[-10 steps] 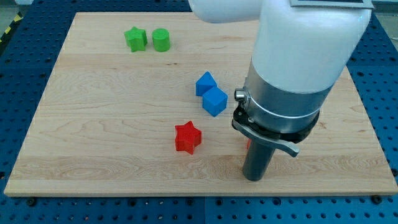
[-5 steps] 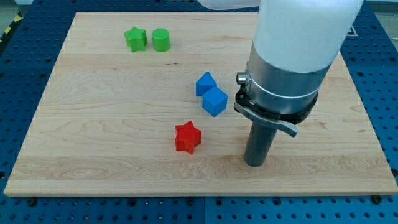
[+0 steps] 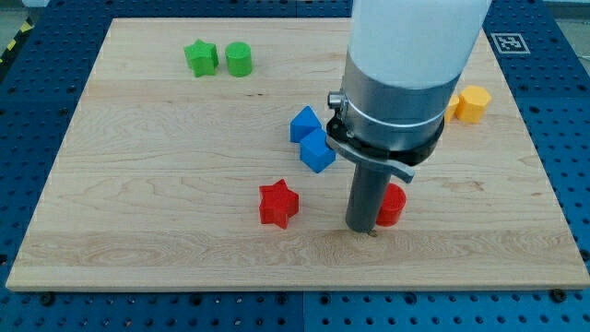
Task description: Move the red circle vertically below to the yellow heart
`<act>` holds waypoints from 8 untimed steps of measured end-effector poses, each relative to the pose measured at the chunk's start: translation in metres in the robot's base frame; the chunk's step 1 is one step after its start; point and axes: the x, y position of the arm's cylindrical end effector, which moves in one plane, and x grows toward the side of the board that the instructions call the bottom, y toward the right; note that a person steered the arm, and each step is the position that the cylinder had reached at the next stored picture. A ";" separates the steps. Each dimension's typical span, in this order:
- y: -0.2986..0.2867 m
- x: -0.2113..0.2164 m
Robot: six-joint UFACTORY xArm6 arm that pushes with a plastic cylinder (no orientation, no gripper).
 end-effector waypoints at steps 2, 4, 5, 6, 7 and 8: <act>0.035 -0.008; 0.074 -0.008; 0.086 -0.008; 0.094 -0.010; 0.096 -0.020; 0.096 -0.038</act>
